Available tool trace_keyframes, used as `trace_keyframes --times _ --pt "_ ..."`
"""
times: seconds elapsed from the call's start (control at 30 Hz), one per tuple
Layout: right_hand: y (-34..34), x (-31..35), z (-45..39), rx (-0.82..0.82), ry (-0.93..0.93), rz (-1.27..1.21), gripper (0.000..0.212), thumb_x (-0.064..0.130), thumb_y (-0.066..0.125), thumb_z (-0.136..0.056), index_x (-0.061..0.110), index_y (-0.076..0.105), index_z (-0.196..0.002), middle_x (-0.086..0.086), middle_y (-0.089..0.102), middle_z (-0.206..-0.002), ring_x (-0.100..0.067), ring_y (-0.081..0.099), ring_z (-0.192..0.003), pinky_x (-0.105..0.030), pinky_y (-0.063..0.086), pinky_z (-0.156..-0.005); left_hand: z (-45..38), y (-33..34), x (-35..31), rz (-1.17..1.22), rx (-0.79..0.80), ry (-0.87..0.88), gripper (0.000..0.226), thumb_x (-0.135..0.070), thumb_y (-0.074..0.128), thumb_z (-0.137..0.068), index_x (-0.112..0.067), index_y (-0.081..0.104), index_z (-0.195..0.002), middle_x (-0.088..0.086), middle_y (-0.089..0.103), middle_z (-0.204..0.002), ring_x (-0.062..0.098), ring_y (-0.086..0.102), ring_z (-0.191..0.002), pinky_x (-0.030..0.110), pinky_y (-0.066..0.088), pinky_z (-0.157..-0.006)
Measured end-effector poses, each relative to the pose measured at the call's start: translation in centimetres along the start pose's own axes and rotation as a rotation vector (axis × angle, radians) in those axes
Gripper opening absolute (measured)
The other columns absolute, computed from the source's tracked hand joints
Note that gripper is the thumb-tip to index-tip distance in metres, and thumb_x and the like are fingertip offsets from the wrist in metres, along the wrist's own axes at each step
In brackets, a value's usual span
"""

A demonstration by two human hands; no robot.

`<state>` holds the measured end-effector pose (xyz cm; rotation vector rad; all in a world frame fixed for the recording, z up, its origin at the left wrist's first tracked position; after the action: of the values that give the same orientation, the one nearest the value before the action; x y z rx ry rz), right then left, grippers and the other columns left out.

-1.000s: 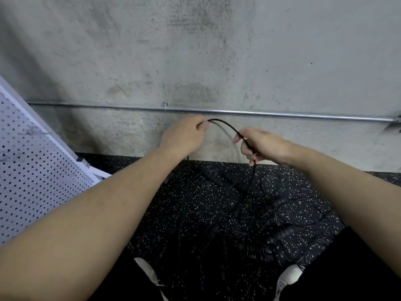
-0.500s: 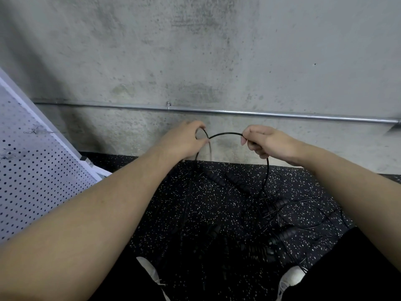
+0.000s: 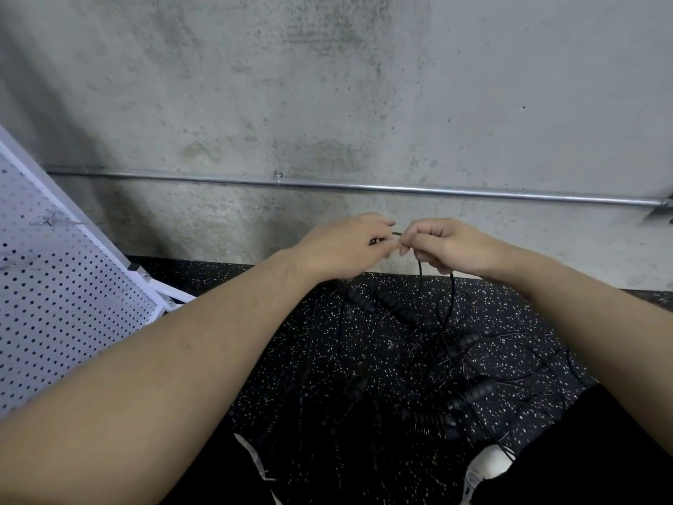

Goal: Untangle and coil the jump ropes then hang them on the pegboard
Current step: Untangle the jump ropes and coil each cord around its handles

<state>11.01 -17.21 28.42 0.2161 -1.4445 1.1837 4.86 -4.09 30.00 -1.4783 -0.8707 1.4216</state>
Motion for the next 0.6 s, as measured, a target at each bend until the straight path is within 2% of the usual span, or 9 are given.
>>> trace_keyframes --times 0.1,0.2,0.27,0.33,0.43,0.5,0.57,0.6 --pt "0.2 -0.4 0.2 0.055 0.02 -0.054 0.027 0.034 0.044 -0.107 0.015 0.063 -0.108 0.002 0.055 -0.061 -0.017 0.055 -0.056 -0.04 0.046 -0.072 -0.4 -1.0 1.0 -0.004 -0.148 -0.069 0.039 -0.047 0.038 -0.108 -0.028 0.058 -0.08 -0.012 0.061 -0.137 0.012 0.063 -0.109 0.037 0.054 -0.085" --pt "0.2 -1.2 0.3 0.059 0.077 -0.091 0.029 0.034 0.036 -0.11 0.016 0.058 -0.112 -0.004 0.063 -0.07 -0.026 0.066 -0.074 -0.043 0.05 -0.083 -0.6 -1.6 2.6 0.063 -0.255 -0.182 0.041 -0.045 0.04 -0.107 -0.024 0.056 -0.077 -0.003 0.071 -0.11 0.017 0.066 -0.094 0.039 0.054 -0.08" --pt "0.2 -2.0 0.5 0.082 0.108 -0.111 0.029 0.032 0.032 -0.11 0.017 0.057 -0.115 -0.009 0.065 -0.08 -0.027 0.065 -0.081 -0.049 0.052 -0.092 -0.5 -1.8 3.4 0.132 -0.3 -0.243 0.039 -0.045 0.04 -0.107 -0.025 0.056 -0.077 -0.003 0.067 -0.085 0.015 0.063 -0.073 0.035 0.049 -0.065" --pt "0.1 -2.7 0.7 0.104 0.13 -0.114 0.029 0.029 0.031 -0.111 0.018 0.057 -0.116 -0.01 0.065 -0.083 -0.026 0.064 -0.082 -0.051 0.052 -0.095 -0.4 -2.0 3.9 0.203 -0.333 -0.283 0.035 -0.044 0.04 -0.108 -0.028 0.057 -0.081 -0.009 0.059 -0.077 0.011 0.057 -0.064 0.032 0.043 -0.059" --pt "-0.7 -2.9 0.8 0.054 0.119 -0.08 0.026 0.022 0.035 -0.111 0.015 0.06 -0.113 -0.002 0.06 -0.072 -0.019 0.061 -0.071 -0.039 0.056 -0.08 -0.2 -2.2 4.2 0.304 -0.331 -0.345 0.031 -0.043 0.041 -0.107 -0.025 0.062 -0.093 -0.008 0.059 -0.075 0.016 0.065 -0.064 0.033 0.051 -0.06" --pt "-1.6 -3.0 0.8 -0.031 0.102 -0.047 0.025 0.018 0.037 -0.11 0.015 0.062 -0.108 0.005 0.051 -0.063 -0.013 0.049 -0.059 -0.034 0.049 -0.068 -0.1 -1.9 4.2 0.346 -0.285 -0.374 0.029 -0.043 0.043 -0.107 -0.024 0.064 -0.102 -0.006 0.065 -0.077 0.017 0.068 -0.058 0.027 0.053 -0.051" --pt "-2.5 -3.2 0.9 -0.093 0.102 0.004 0.027 0.022 0.04 -0.109 0.021 0.065 -0.102 0.011 0.047 -0.059 -0.013 0.041 -0.059 -0.032 0.041 -0.063 -0.2 -1.4 3.8 0.356 -0.228 -0.354 0.023 -0.043 0.046 -0.106 -0.03 0.062 -0.115 -0.011 0.067 -0.097 0.012 0.067 -0.059 0.021 0.05 -0.049" --pt "-2.7 -3.3 1.1 -0.102 0.104 0.038 0.028 0.025 0.041 -0.109 0.025 0.067 -0.1 0.013 0.047 -0.059 -0.013 0.039 -0.06 -0.031 0.039 -0.063 -0.3 -1.2 3.4 0.342 -0.209 -0.324 0.027 -0.045 0.048 -0.105 -0.033 0.059 -0.126 -0.012 0.066 -0.116 0.013 0.069 -0.072 0.021 0.051 -0.059"
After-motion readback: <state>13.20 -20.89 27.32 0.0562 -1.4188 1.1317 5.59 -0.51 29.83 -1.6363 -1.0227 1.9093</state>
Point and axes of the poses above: each hand's wrist, its own z-axis away from the middle knuckle, its own y-axis out of the palm, x = y × z, the point moved 7 cm from there along -z, towards the middle knuckle
